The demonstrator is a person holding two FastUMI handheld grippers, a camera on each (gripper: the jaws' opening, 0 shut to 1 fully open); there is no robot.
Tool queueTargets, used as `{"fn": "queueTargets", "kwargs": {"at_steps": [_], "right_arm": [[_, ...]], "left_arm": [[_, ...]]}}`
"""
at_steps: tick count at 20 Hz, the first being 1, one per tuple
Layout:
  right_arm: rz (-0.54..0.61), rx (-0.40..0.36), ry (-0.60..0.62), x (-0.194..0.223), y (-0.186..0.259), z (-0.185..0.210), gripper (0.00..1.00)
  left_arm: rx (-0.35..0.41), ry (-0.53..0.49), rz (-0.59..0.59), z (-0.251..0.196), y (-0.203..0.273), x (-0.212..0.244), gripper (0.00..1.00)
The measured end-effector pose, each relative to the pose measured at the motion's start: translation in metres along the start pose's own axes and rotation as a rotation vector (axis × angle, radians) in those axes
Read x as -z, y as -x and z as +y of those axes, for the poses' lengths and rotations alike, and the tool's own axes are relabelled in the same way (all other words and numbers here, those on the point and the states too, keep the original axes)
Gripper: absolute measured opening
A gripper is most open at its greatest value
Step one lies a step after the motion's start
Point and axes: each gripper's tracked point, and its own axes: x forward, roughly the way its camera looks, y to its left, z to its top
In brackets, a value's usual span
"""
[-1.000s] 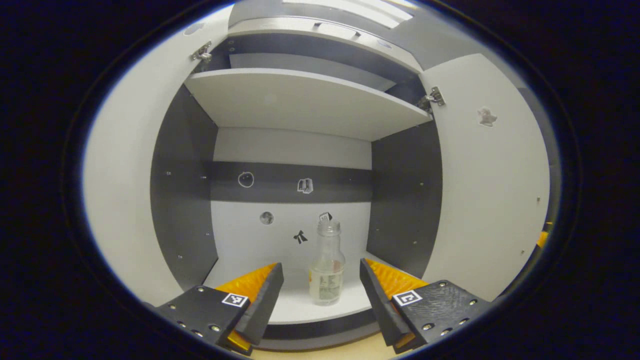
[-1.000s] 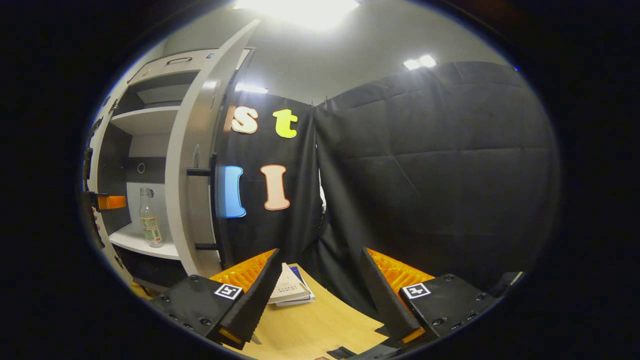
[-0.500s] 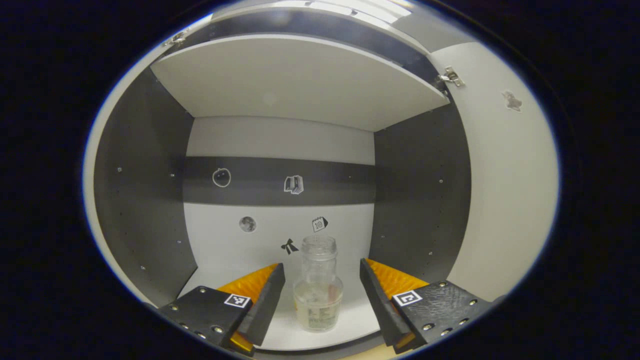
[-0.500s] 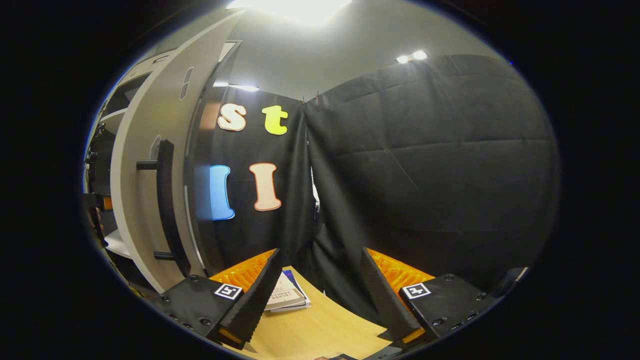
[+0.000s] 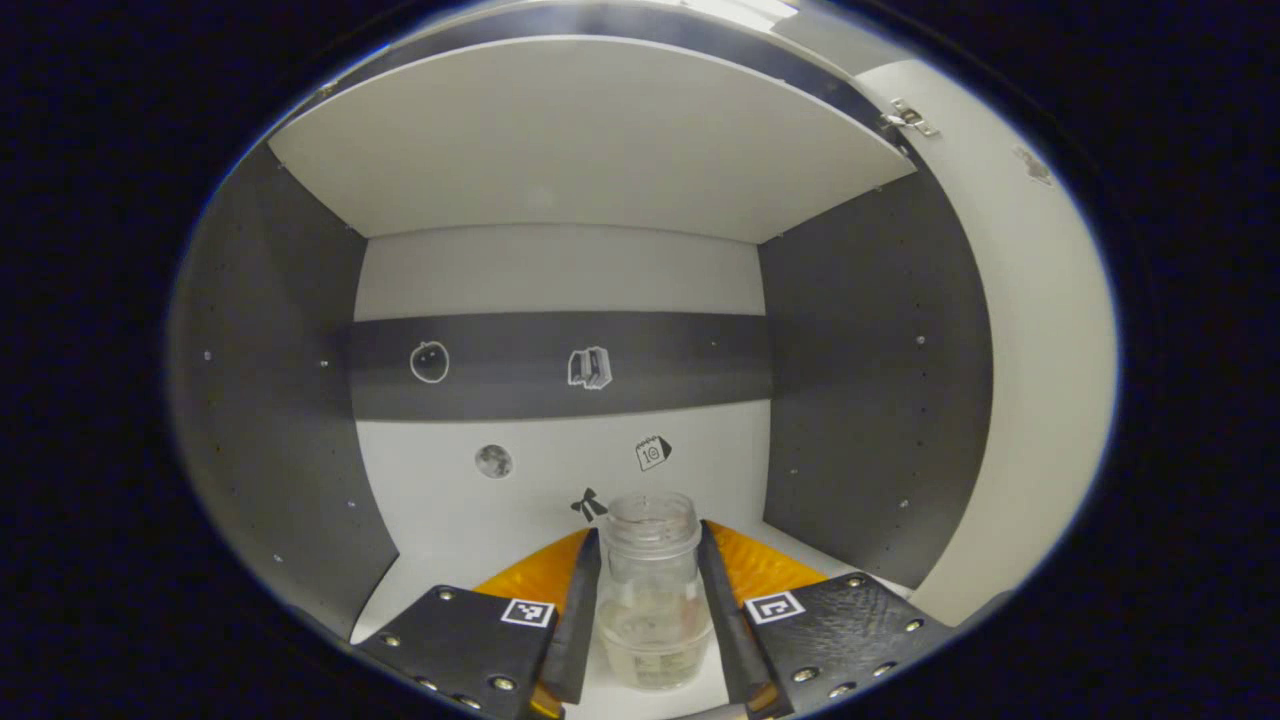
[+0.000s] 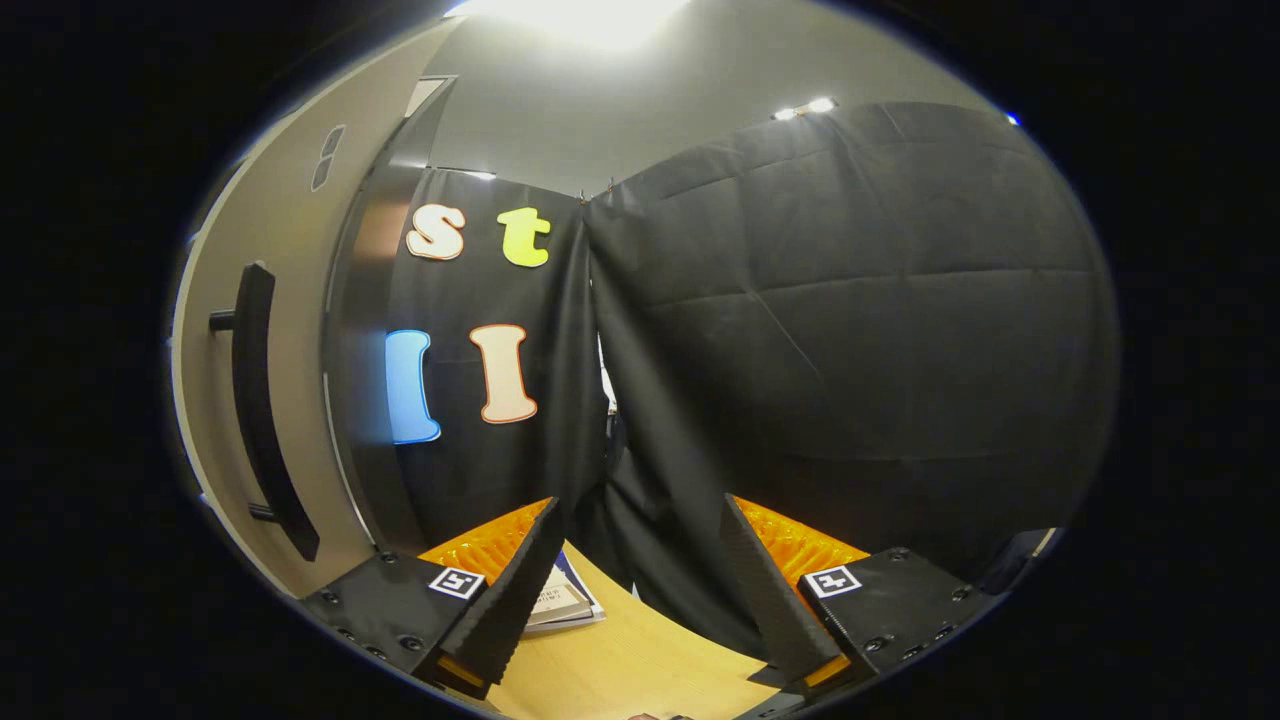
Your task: Grasp the bottle in the cabinet with the left hand and place it on the coaster, then close the right door with the right hand and the left door with the left hand.
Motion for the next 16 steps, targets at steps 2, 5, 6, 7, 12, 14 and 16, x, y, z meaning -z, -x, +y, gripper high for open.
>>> {"fn": "queueTargets", "kwargs": {"at_steps": [2, 5, 6, 7, 12, 14, 16], "right_arm": [[0.003, -0.005, 0.002, 0.003, -0.004, 0.002, 1.00], [0.006, -0.025, 0.006, 0.005, -0.008, 0.009, 0.96], [0.007, -0.033, 0.008, 0.005, -0.010, 0.012, 0.96], [0.007, -0.040, 0.010, 0.006, -0.011, 0.014, 0.96], [0.002, -0.062, 0.017, 0.002, -0.009, 0.019, 0.96], [0.004, -0.066, 0.013, 0.003, -0.007, 0.019, 0.96], [0.006, -0.072, 0.008, 0.003, -0.003, 0.021, 0.96]], "left_arm": [[-0.007, -0.007, 0.011, 0.001, 0.000, 0.001, 0.50], [-0.002, -0.021, 0.025, 0.000, 0.004, 0.001, 0.43], [0.000, -0.010, 0.023, 0.000, 0.005, 0.000, 0.42], [0.010, 0.003, 0.023, -0.003, 0.007, 0.000, 0.43], [0.025, 0.013, 0.020, -0.001, 0.032, -0.011, 0.41], [0.038, 0.004, 0.017, -0.001, 0.046, -0.019, 0.42], [0.052, -0.003, 0.010, -0.002, 0.063, -0.027, 0.41]]}}
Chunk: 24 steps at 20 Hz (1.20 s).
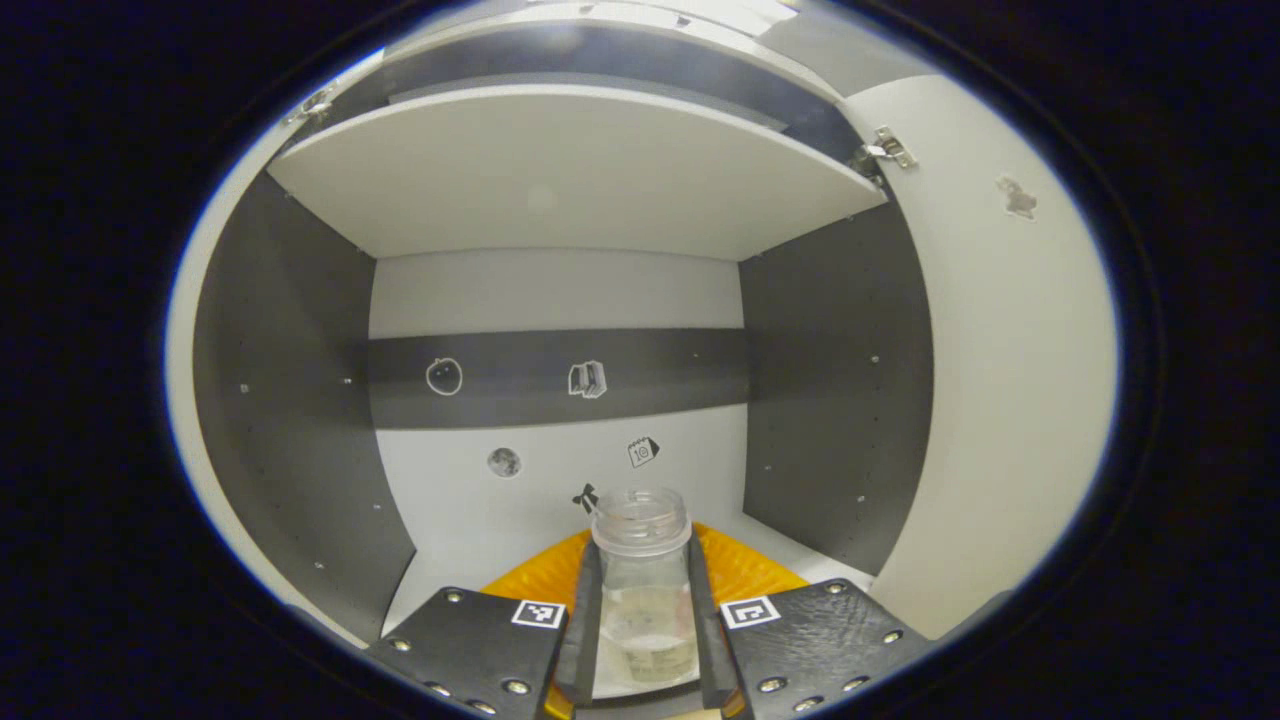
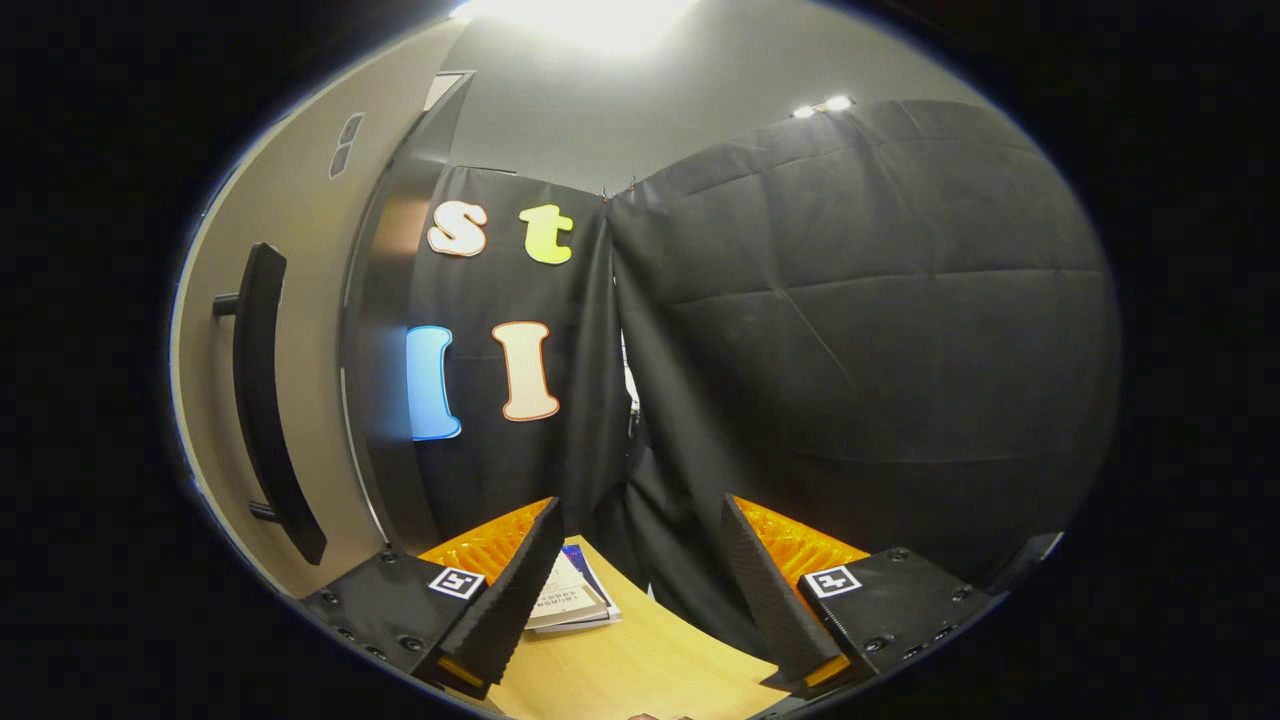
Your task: Grasp the bottle in the cabinet with the left hand and place it on the coaster, then close the right door with the right hand and the left door with the left hand.
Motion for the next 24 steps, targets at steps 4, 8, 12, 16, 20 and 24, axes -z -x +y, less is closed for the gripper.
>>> {"fn": "queueTargets", "kwargs": {"at_steps": [4, 8, 12, 16, 20, 24], "right_arm": [[-0.003, -0.018, 0.005, -0.002, 0.009, 0.006, 0.96], [-0.018, -0.039, 0.014, -0.007, 0.018, 0.013, 0.96], [-0.026, -0.056, 0.022, -0.012, 0.029, 0.020, 0.96], [-0.034, -0.065, 0.042, -0.018, 0.041, 0.022, 0.96], [-0.022, -0.070, 0.037, -0.021, 0.054, 0.023, 0.96], [0.010, -0.071, 0.000, -0.017, 0.068, 0.022, 1.00]], "left_arm": [[0.036, -0.004, -0.010, -0.005, 0.034, -0.012, 0.41], [0.069, 0.002, -0.014, -0.010, 0.074, -0.015, 0.43], [0.106, 0.004, -0.009, -0.014, 0.106, 0.004, 0.43], [0.118, 0.014, 0.009, -0.014, 0.137, 0.038, 0.40], [0.119, 0.002, 0.041, -0.014, 0.164, 0.076, 0.43], [0.132, 0.041, 0.059, -0.024, 0.188, 0.124, 0.39]]}}
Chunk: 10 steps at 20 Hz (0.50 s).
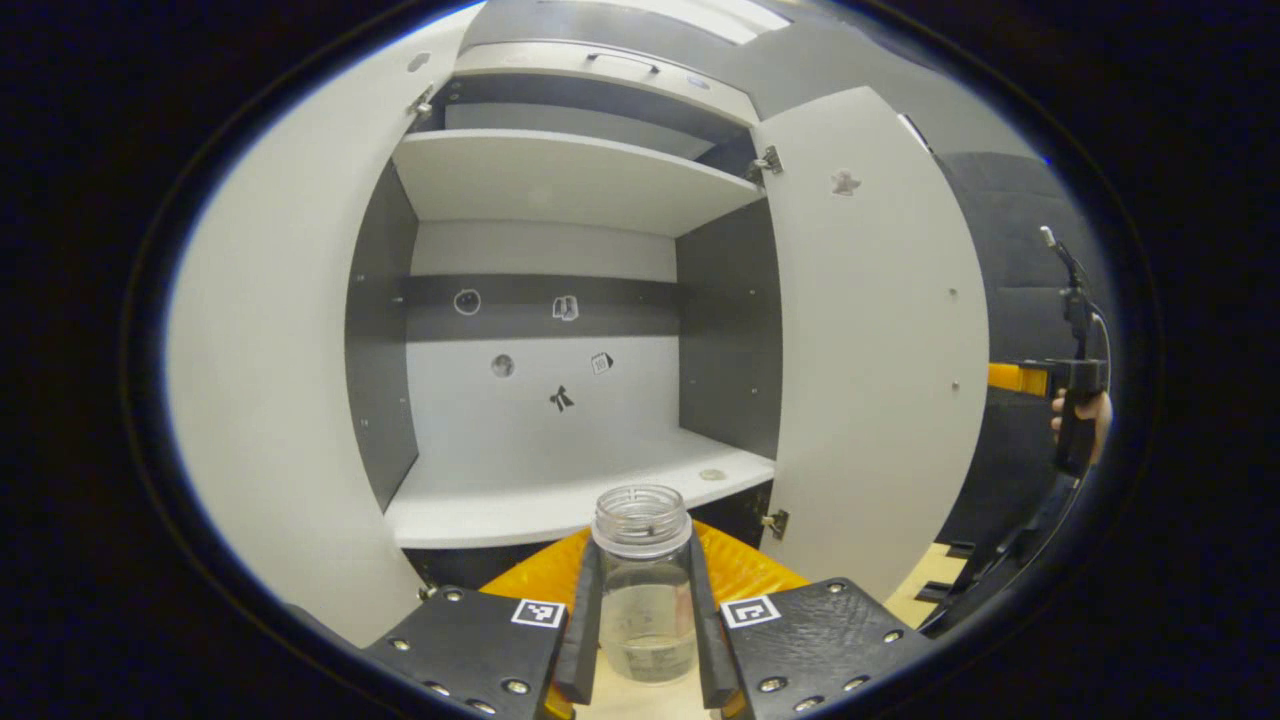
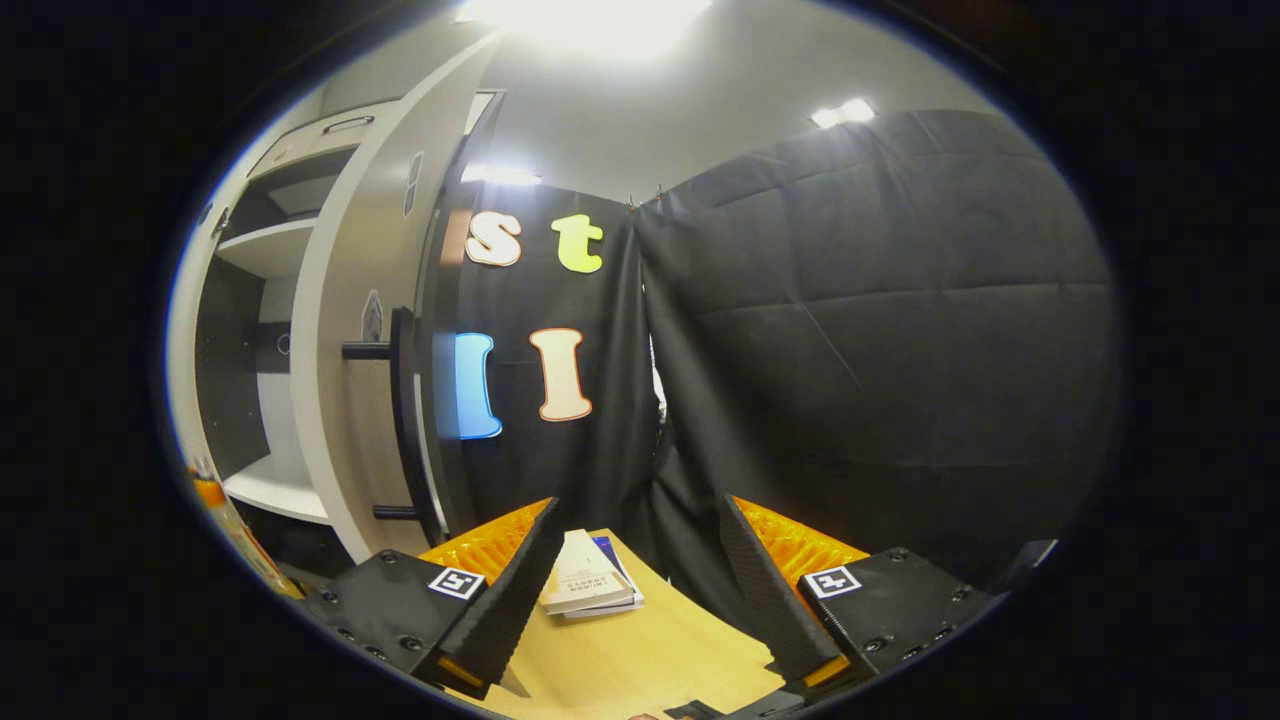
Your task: Grasp the bottle in the cabinet with the left hand and place it on the coaster, then close the right door with the right hand and the left door with the left hand.
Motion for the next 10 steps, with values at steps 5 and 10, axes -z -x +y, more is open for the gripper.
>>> {"fn": "queueTargets", "kwargs": {"at_steps": [5, 10], "right_arm": [[0.019, 0.020, 0.014, 0.005, 0.023, -0.008, 0.96], [0.040, 0.040, 0.014, 0.012, 0.048, -0.015, 0.96]], "left_arm": [[0.025, 0.042, -0.002, -0.019, 0.017, 0.057, 0.42], [0.069, 0.074, 0.012, -0.049, 0.013, 0.114, 0.39]]}}
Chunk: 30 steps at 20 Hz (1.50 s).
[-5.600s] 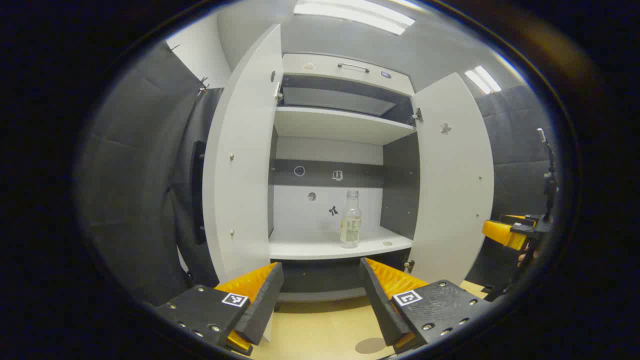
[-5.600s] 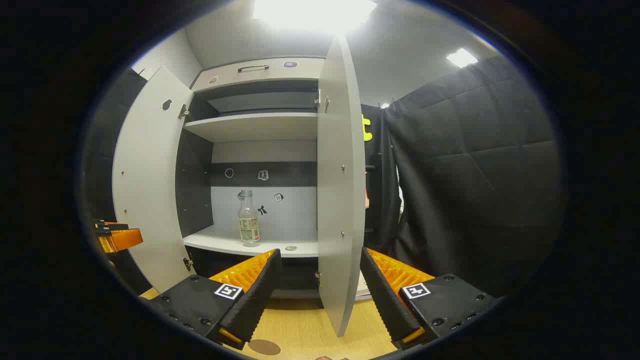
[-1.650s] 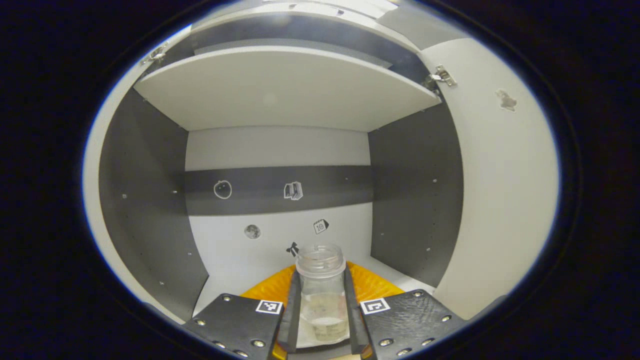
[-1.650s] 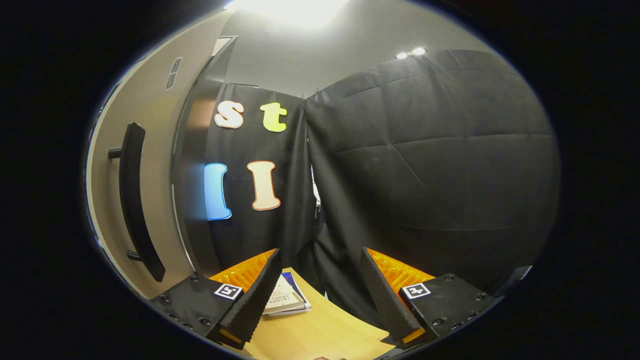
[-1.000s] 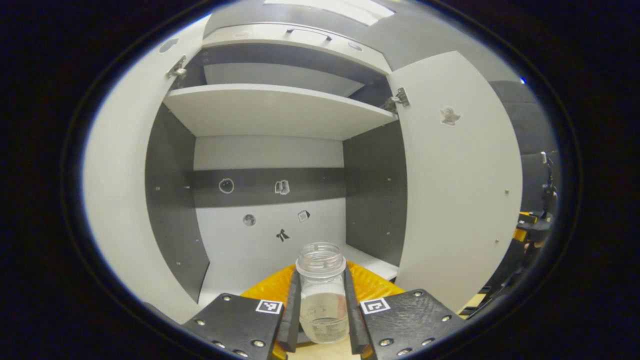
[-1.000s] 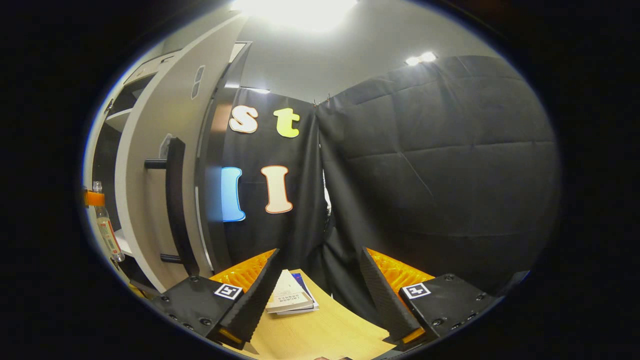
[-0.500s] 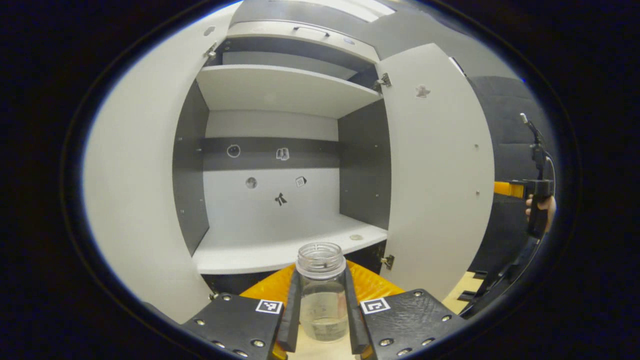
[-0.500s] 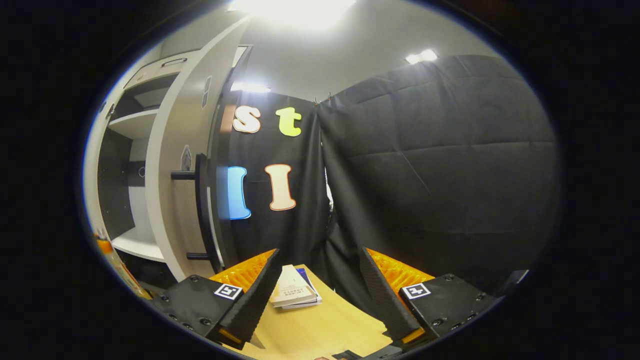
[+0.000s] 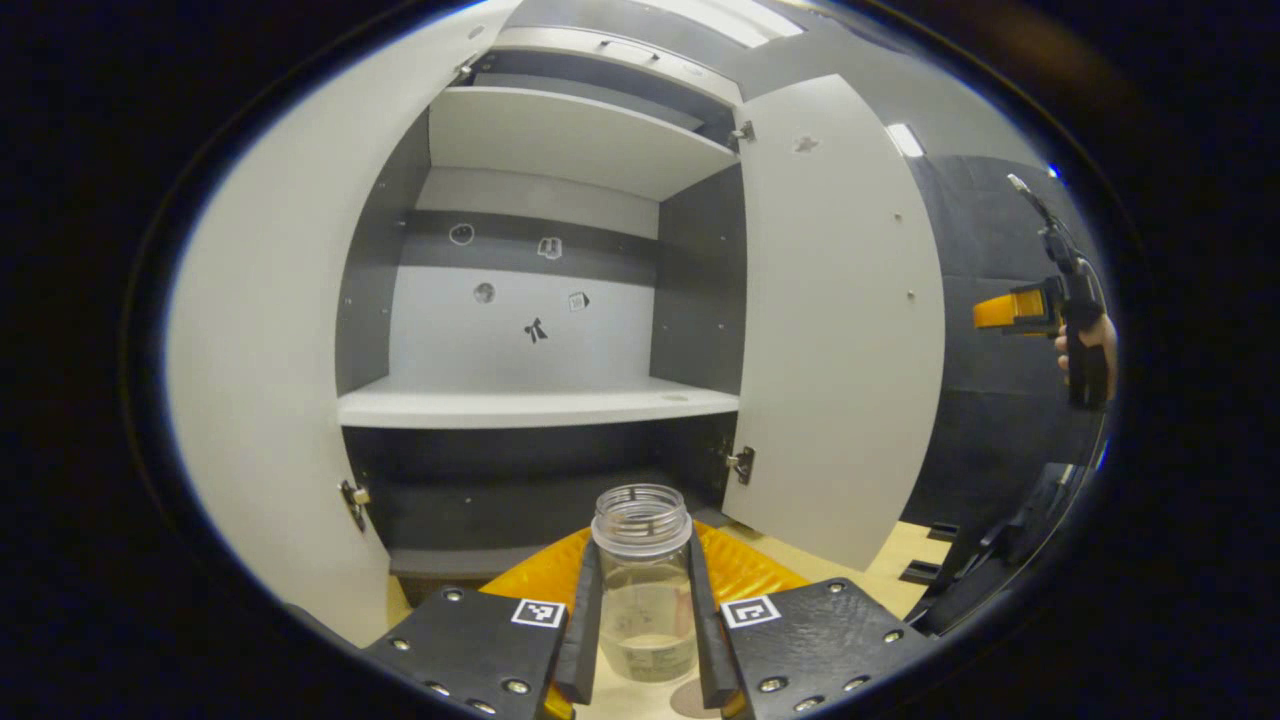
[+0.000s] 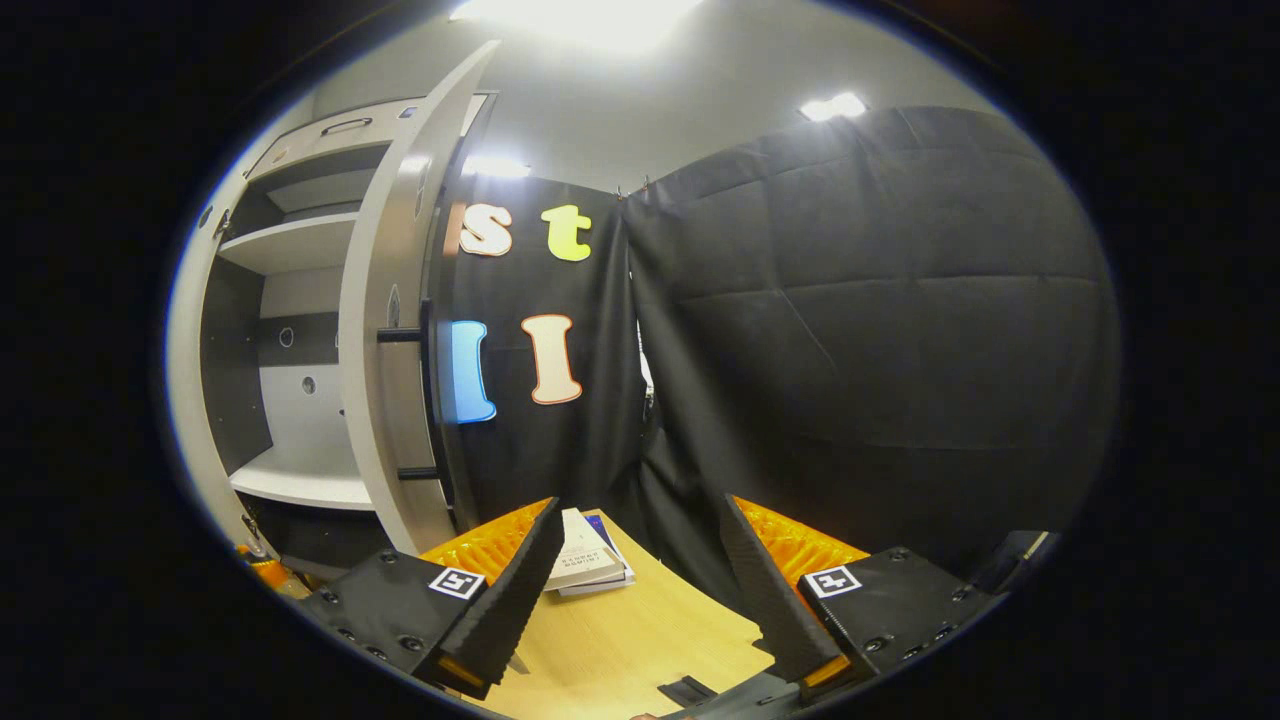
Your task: Grasp the bottle in the cabinet with the left hand and place it on the coaster, then close the right door with the right hand and the left door with the left hand.
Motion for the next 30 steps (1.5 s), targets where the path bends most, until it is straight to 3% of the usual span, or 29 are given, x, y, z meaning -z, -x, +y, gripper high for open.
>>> {"fn": "queueTargets", "kwargs": {"at_steps": [2, 3, 4, 6, 10, 12, 17, 21, 25, 28, 30], "right_arm": [[0.004, 0.001, 0.008, 0.002, 0.006, -0.001, 1.00], [0.004, 0.003, 0.011, 0.004, 0.010, -0.002, 0.96], [0.003, 0.007, 0.014, 0.003, 0.015, -0.004, 1.00], [0.007, 0.015, 0.017, 0.004, 0.022, -0.007, 1.00], [0.022, 0.031, 0.040, 0.010, 0.028, -0.014, 0.96], [0.030, 0.031, 0.047, 0.012, 0.028, -0.015, 0.96], [0.036, 0.003, 0.062, 0.015, 0.023, -0.003, 1.00], [0.038, -0.023, 0.064, 0.019, 0.021, 0.008, 0.96], [0.033, -0.032, 0.052, 0.018, 0.019, 0.013, 1.00], [0.037, -0.028, 0.056, 0.017, 0.016, 0.014, 1.00], [0.034, -0.032, 0.052, 0.015, 0.020, 0.015, 1.00]], "left_arm": [[0.024, -0.001, 0.018, -0.016, -0.004, 0.022, 0.44], [0.039, 0.000, 0.028, -0.024, -0.007, 0.034, 0.44], [0.054, -0.001, 0.042, -0.032, -0.010, 0.044, 0.39], [0.087, -0.016, 0.067, -0.051, -0.014, 0.065, 0.44], [0.125, -0.021, 0.118, -0.073, -0.015, 0.100, 0.39], [0.126, -0.022, 0.126, -0.075, -0.018, 0.107, 0.44], [0.124, -0.068, 0.141, -0.081, -0.002, 0.128, 0.43], [0.121, -0.080, 0.132, -0.085, 0.007, 0.129, 0.43], [0.110, -0.089, 0.135, -0.086, 0.015, 0.126, 0.45], [0.109, -0.100, 0.127, -0.092, 0.016, 0.116, 0.77], [0.107, -0.094, 0.121, -0.095, 0.019, 0.105, 0.93]]}}
